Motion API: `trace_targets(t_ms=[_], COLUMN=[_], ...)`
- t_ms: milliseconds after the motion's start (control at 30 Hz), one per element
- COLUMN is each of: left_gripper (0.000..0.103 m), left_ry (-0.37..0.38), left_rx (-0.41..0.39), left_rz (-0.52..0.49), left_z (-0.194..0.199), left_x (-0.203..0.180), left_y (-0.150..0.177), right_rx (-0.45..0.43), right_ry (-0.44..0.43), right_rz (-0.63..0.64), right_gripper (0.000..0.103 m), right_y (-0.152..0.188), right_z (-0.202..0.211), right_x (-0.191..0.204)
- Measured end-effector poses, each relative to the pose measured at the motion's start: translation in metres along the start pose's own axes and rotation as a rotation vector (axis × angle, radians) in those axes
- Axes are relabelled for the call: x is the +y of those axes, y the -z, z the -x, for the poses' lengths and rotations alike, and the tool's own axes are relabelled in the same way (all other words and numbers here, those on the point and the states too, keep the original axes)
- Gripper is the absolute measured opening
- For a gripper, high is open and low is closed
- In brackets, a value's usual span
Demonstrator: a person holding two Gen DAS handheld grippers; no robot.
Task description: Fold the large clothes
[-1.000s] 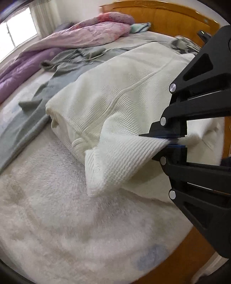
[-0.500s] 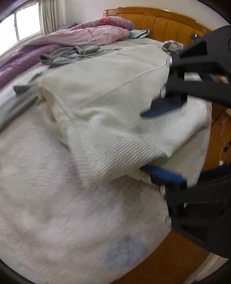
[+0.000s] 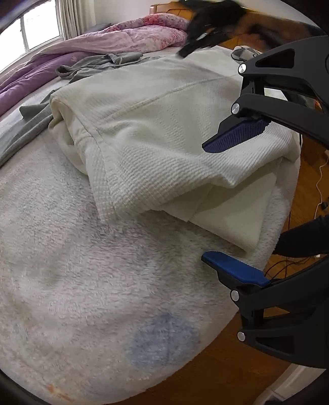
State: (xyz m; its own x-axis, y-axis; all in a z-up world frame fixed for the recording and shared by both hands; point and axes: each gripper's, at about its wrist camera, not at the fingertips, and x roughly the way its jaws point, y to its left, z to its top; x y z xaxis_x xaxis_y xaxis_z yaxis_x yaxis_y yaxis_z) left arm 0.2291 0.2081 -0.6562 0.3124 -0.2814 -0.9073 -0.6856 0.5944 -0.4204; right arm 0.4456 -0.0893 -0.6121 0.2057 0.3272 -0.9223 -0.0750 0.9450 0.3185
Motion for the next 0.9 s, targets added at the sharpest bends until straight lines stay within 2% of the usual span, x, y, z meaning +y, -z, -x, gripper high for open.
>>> trace_targets(t_ms=[67,167,267,367,500,633,700,800,833,900], left_gripper=[0.081,0.08,0.079,0.077,0.069,0.057,0.052,0.036,0.017,0.011], left_ry=[0.004,-0.004,-0.009,-0.012,-0.019,-0.007,0.002,0.011,0.018,0.022], left_rx=[0.002,0.0,-0.007,-0.019,-0.044,-0.05,-0.046,-0.03,-0.024,-0.024], left_rz=[0.001,-0.008,-0.002,0.002,-0.003,0.005,0.014,0.005,0.0,-0.013], left_z=[-0.002,-0.006,-0.009,-0.006,-0.009,-0.007,-0.006,-0.002,0.001,0.009], left_x=[0.0,-0.002,-0.004,-0.001,-0.007,-0.007,-0.007,-0.009,-0.01,-0.013], left_y=[0.001,0.002,0.002,0.003,0.007,0.01,0.011,0.011,0.011,0.009], right_rx=[0.025,0.091,0.108,0.128,0.103,0.036,0.034,0.001,-0.012,-0.045], right_ry=[0.007,-0.019,-0.01,0.014,-0.004,-0.009,0.002,0.003,0.001,-0.012], right_rz=[-0.002,-0.06,-0.065,-0.028,-0.06,-0.102,-0.115,-0.118,-0.115,-0.095], right_gripper=[0.0,0.0,0.0,0.001,0.001,0.0,0.0,0.0,0.001,0.001], right_y=[-0.013,-0.013,0.002,0.038,0.087,0.123,0.138,0.154,0.157,0.162], right_z=[-0.025,-0.045,-0.033,-0.019,-0.002,0.014,0.015,0.018,0.021,0.031], right_x=[-0.002,-0.016,-0.018,-0.014,-0.023,-0.031,-0.033,-0.032,-0.032,-0.031])
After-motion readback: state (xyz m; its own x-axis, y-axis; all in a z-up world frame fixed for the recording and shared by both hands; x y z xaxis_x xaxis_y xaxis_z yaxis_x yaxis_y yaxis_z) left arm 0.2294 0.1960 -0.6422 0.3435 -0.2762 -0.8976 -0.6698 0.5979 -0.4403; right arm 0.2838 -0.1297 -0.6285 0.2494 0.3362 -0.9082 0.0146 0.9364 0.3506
